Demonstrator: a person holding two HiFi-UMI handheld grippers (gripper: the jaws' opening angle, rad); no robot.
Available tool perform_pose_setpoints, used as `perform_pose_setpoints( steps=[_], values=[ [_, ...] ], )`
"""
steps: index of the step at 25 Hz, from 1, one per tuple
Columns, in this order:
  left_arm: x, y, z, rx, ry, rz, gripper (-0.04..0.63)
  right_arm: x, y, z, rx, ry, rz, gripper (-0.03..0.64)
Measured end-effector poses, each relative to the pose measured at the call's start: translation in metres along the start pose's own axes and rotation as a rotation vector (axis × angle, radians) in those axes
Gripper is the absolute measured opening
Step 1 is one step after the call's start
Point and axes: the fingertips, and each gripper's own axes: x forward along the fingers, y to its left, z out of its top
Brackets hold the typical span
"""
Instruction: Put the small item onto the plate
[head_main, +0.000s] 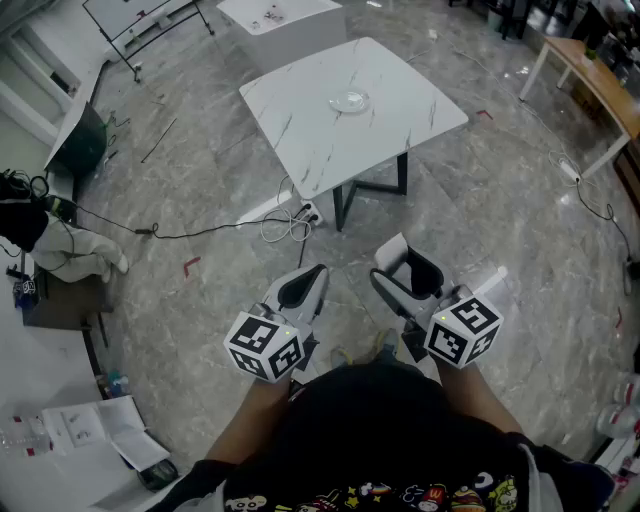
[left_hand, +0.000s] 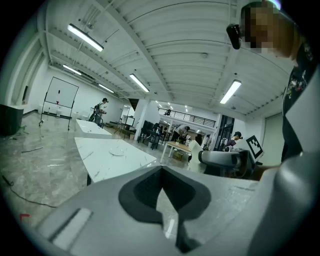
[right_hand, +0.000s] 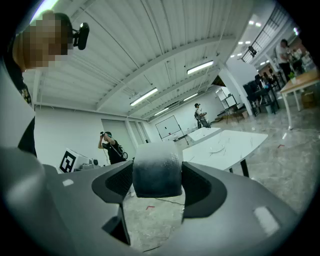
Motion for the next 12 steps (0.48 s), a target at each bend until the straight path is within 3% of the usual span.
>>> perform_pose_setpoints(
  steps=[6, 12],
  values=[
    [0.006, 0.006, -0.003, 0.012, 0.007, -0.008, 0.0, 0.003, 0.006, -0.005, -0.026, -0.003, -0.022, 0.328],
    [0.016, -0.002, -0.008, -0.002, 0.034, -0.03, 0.0, -0.003, -0.002, -0.007, 0.018, -0.009, -0.033, 0.33]
  ],
)
